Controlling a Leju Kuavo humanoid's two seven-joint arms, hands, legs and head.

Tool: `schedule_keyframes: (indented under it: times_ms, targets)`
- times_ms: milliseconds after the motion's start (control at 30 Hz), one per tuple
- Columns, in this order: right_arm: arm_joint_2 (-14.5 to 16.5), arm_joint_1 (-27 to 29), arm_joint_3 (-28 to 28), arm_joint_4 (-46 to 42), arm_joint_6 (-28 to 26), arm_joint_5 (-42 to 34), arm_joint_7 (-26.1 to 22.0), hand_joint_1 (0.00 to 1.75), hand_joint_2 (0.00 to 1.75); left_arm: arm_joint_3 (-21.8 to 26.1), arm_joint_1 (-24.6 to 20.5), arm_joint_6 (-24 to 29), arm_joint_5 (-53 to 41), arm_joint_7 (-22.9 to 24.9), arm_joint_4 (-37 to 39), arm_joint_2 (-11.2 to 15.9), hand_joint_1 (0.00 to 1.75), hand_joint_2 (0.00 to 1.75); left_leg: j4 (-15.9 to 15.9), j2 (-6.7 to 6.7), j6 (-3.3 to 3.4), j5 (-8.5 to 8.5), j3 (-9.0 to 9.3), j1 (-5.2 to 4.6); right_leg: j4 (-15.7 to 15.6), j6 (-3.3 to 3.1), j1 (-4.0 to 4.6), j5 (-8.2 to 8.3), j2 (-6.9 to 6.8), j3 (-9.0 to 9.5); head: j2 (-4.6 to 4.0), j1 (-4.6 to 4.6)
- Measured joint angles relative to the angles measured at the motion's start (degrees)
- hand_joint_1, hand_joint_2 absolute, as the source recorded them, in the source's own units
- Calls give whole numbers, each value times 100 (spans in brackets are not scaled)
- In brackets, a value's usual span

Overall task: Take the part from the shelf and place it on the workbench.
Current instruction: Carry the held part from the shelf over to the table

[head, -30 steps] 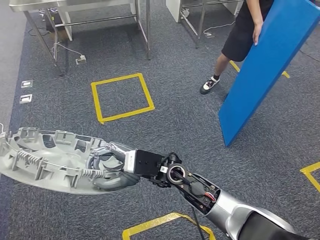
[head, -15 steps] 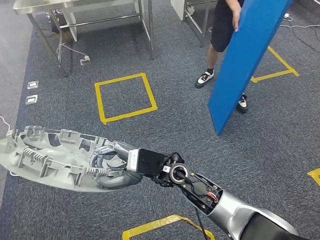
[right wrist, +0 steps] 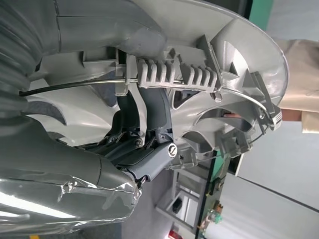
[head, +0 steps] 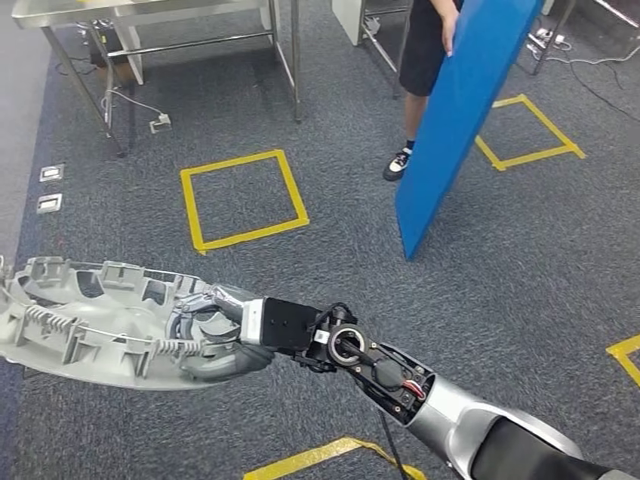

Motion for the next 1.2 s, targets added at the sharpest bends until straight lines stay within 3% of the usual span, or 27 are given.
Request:
schedule_keyframes:
  times_ms: [100,167,200,233,300,333,367,467,533,567,633,700,733,800,833,867,900,967,1000,1067,1100,1133,1200]
  targets:
    - [-1,-7,4,12,1,0,-4,175,175,0,2,-2,2,0,1,-2,0,175,-4,-8,61,-96,125,-5,1108,52,-18,-390,-2,-650,0,61]
    - [-2,1,7,32,1,0,-4,175,175,0,9,-2,3,0,0,-2,0,175,-4,-20,63,-189,233,-11,1487,68,-19,-514,-3,-986,0,94]
    - [-2,3,8,41,1,0,-4,175,175,0,14,-2,3,0,0,-3,0,175,-4,-28,58,-244,310,-14,1362,63,-18,-421,-3,-1006,0,114]
    - [-2,4,8,48,1,0,-4,175,175,0,19,-2,3,0,-1,-7,0,175,-4,-34,49,-303,396,-18,1041,41,-14,-204,-2,-930,0,134]
    - [-2,4,8,56,1,-1,-6,175,175,0,21,-4,3,-1,-1,-26,0,175,-4,-46,14,-424,539,-28,223,-37,17,384,-4,-721,0,162]
    - [-2,6,9,60,1,-1,-8,175,175,0,14,-6,2,-2,-1,-34,0,175,-11,-49,-14,-478,580,-34,-44,-75,38,558,-4,-645,0,163]
    - [-2,8,9,63,1,-1,-11,175,175,0,6,-9,-1,-7,-1,-41,0,175,-19,-52,-45,-511,614,-37,-183,-112,54,635,-3,-608,0,162]
    - [4,11,7,62,-6,0,-16,175,175,0,-7,-19,-13,-30,0,-36,0,175,84,-37,-133,-520,665,-45,-260,-222,34,543,14,-433,0,143]
    - [10,9,3,58,-11,0,-16,175,175,0,-12,-22,-17,-50,0,-34,0,175,606,-21,-188,-528,383,-32,-309,-274,6,486,21,-265,0,93]
    - [11,12,2,58,-12,0,-15,175,175,0,-15,-23,-18,-58,-1,-37,0,175,1008,-14,-218,-590,105,-20,-323,-285,5,434,19,-199,0,69]
    - [11,19,4,62,-13,0,-17,175,175,0,-8,-24,-19,-68,-1,-37,0,175,1650,-12,-269,-891,-466,3,-329,-290,1,307,21,-57,0,35]
    - [11,26,5,68,-13,0,-19,175,175,0,21,-24,-18,-72,-1,-34,0,175,1647,-9,-292,-1096,-739,21,-329,-275,-7,147,40,141,0,19]
    - [11,27,5,72,-14,0,-17,175,175,0,36,-24,-18,-72,-1,-31,0,175,1382,-6,-291,-989,-755,29,-329,-259,-14,54,49,262,0,7]
    - [10,30,7,84,-14,0,-16,175,175,0,68,-24,-17,-72,-1,-26,0,175,646,25,-260,-286,-694,30,-320,-213,-15,-141,56,461,0,-26]
    - [10,32,10,91,-15,0,-18,175,175,0,79,-28,-15,-72,0,-24,0,175,381,49,-227,63,-656,19,-322,-179,-5,-240,60,520,0,-42]
    - [10,35,15,96,-14,3,-19,175,175,-1,80,-33,-13,-71,0,-24,0,175,245,67,-185,299,-626,5,-342,-143,4,-322,60,575,0,-47]
    - [10,34,19,99,-14,5,-20,175,175,-1,77,-38,-11,-70,0,-26,0,175,205,78,-138,364,-599,-6,-334,-105,16,-361,64,656,0,-44]
    - [17,16,20,95,-13,7,-24,175,175,-1,47,-44,-7,-70,-1,-32,0,175,186,65,-42,283,-472,-1,-153,-34,14,-310,54,657,0,-15]
    - [19,7,20,93,-11,5,-28,175,175,0,40,-44,-5,-72,-1,-36,0,175,156,60,-1,235,-391,8,125,-7,12,-233,48,536,0,6]
    - [22,12,20,95,-4,6,-41,175,175,0,36,-43,-2,-74,-1,-36,0,175,105,46,63,120,-197,11,897,24,3,-226,35,28,0,67]
    - [21,21,21,96,-2,8,-48,175,175,0,37,-42,-1,-74,-1,-34,0,175,83,37,82,52,-97,6,1242,33,2,-371,32,-248,0,97]
    - [21,31,21,98,0,9,-54,175,175,0,38,-39,1,-74,-1,-33,0,175,65,23,92,-28,14,1,1465,36,3,-621,32,-495,0,124]
    - [20,41,20,100,1,11,-56,175,175,0,44,-36,2,-74,-1,-32,0,175,47,-13,99,-207,261,-12,1459,22,9,-1084,31,-794,0,165]
